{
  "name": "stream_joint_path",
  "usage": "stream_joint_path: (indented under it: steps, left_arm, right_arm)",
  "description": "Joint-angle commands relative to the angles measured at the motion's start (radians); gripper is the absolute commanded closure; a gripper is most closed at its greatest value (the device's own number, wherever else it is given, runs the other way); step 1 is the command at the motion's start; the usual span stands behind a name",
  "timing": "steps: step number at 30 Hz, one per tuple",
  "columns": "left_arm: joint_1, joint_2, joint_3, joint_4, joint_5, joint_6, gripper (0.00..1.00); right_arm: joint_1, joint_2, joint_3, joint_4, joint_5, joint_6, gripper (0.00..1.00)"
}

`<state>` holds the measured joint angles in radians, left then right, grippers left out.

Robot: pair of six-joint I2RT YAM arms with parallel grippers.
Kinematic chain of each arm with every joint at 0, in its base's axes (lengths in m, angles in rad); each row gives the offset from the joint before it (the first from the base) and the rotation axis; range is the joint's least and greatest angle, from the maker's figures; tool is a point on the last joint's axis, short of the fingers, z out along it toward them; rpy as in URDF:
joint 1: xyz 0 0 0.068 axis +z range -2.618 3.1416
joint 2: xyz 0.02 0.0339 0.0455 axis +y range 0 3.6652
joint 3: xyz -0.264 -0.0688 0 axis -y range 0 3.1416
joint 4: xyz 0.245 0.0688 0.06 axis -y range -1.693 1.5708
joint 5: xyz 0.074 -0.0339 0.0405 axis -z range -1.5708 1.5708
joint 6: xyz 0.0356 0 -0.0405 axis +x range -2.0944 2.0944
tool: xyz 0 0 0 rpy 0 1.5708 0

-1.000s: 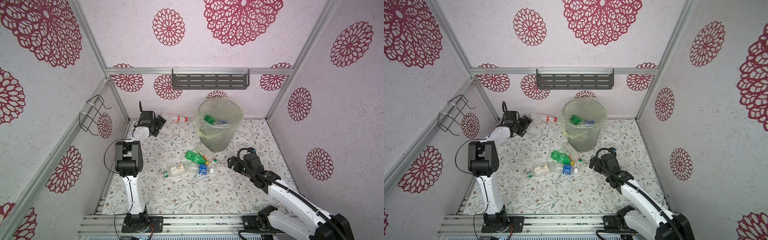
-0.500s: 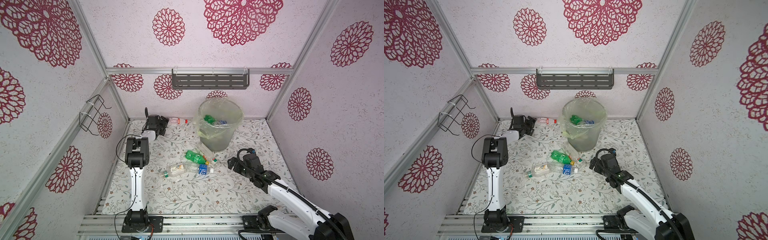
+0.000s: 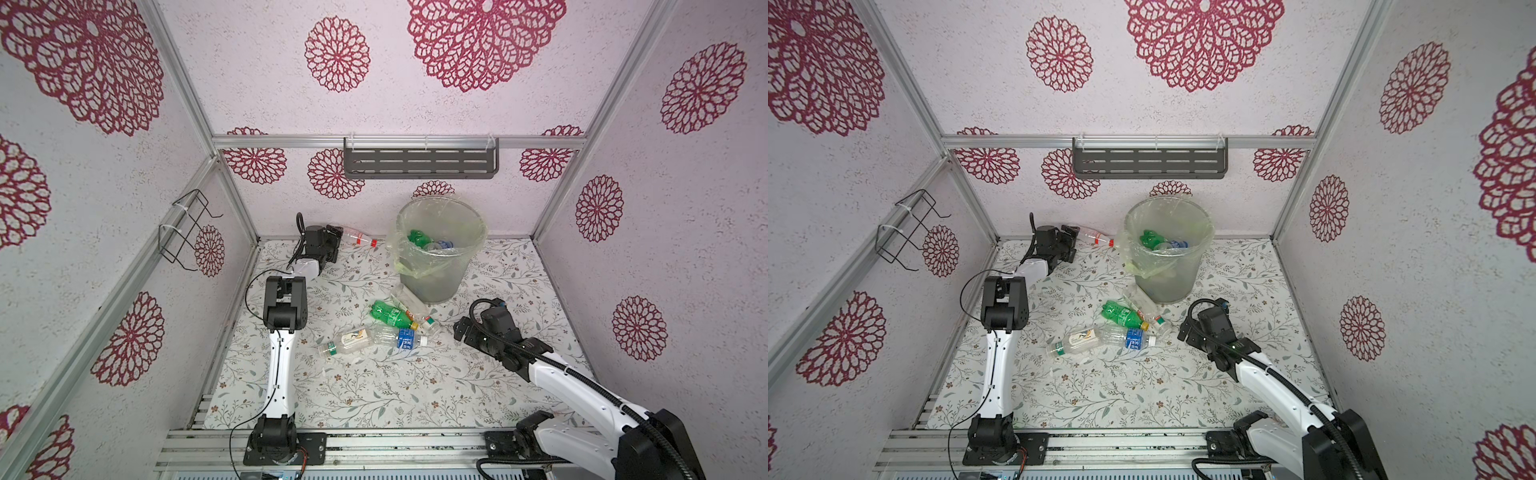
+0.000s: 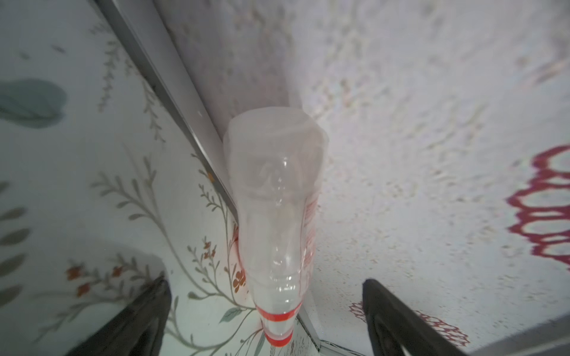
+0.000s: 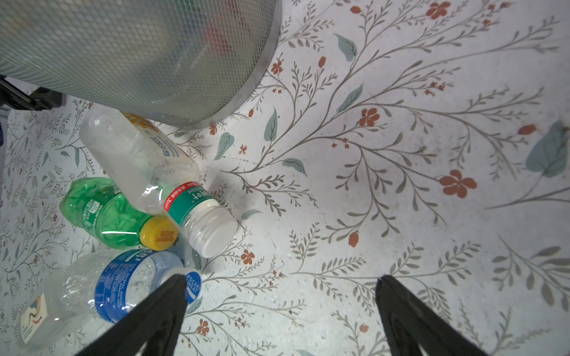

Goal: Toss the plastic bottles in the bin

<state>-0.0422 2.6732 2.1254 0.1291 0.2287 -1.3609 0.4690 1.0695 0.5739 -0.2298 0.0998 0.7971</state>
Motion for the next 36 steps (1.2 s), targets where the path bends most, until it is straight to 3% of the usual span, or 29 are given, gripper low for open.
stream_joint_path:
  steps: [1, 8, 13, 21, 32, 36]
  left_arm:
    - [-0.002, 0.053, 0.083, -0.069, -0.035, -0.018, 0.00]
    - [-0.006, 0.170, 0.234, -0.026, -0.031, -0.077, 0.03]
    - [-0.012, 0.218, 0.265, 0.005, -0.044, -0.097, 0.08]
    - [-0.019, 0.283, 0.309, 0.076, -0.055, -0.140, 0.26]
    - [-0.013, 0.190, 0.148, 0.189, -0.056, -0.126, 0.49]
    - [-0.006, 0.114, 0.043, 0.260, -0.033, -0.134, 0.52]
  right_arm:
    - [-0.002, 0.010, 0.049, 0.000, 0.015, -0.003, 0.01]
    - [-0.003, 0.059, 0.062, 0.009, 0.007, -0.004, 0.01]
    - [-0.003, 0.092, 0.074, 0.017, -0.007, -0.001, 0.01]
    - [-0.004, 0.101, 0.080, 0.003, -0.008, 0.007, 0.01]
    - [-0.004, 0.074, 0.072, -0.006, 0.001, 0.010, 0.01]
    - [-0.003, 0.058, 0.067, -0.009, 0.002, 0.010, 0.01]
